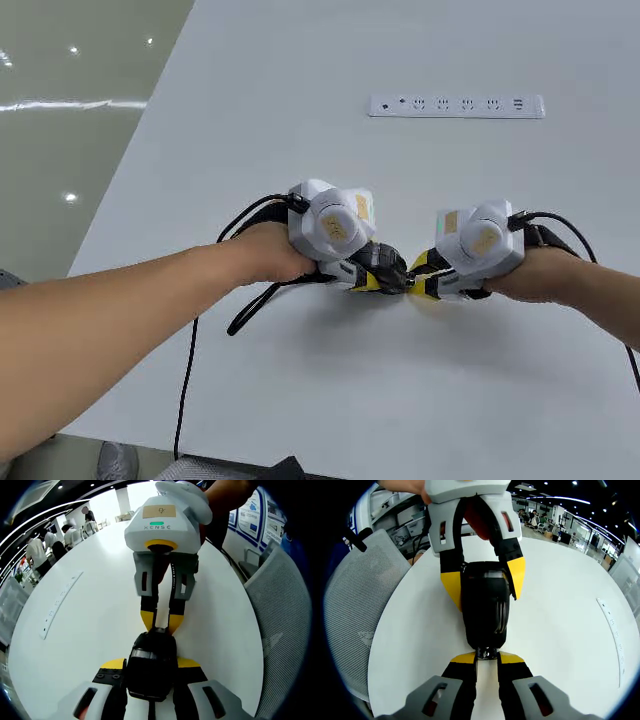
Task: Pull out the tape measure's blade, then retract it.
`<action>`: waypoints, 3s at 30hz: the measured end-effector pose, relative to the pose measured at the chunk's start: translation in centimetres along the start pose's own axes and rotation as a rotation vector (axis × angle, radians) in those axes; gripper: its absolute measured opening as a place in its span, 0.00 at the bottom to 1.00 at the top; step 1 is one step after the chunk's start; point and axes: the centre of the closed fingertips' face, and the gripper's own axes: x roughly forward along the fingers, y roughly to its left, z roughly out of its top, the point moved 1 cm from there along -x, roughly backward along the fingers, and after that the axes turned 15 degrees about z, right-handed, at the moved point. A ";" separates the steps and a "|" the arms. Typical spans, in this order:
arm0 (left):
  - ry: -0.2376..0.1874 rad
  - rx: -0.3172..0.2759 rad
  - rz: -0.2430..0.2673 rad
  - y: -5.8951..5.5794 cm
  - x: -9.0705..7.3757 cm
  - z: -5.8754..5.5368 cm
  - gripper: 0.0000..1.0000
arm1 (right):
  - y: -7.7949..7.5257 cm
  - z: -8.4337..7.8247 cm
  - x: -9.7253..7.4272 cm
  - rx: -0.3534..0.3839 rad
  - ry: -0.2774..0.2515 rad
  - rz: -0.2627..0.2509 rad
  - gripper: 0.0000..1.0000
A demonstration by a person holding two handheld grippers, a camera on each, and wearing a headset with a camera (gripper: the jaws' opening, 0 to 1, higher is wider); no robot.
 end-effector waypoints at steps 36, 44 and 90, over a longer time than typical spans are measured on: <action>0.002 0.012 -0.011 0.0 0.0 0.0 0.31 | 1.0 -2.2 -2.3 0.086 -0.035 0.014 0.10; 0.002 0.014 -0.011 0.0 0.0 0.0 0.31 | 1.1 -3.0 -3.0 0.104 -0.036 0.022 0.10; 0.006 0.025 -0.014 -0.1 0.1 0.1 0.31 | 2.3 -8.3 -7.0 0.195 -0.043 0.007 0.09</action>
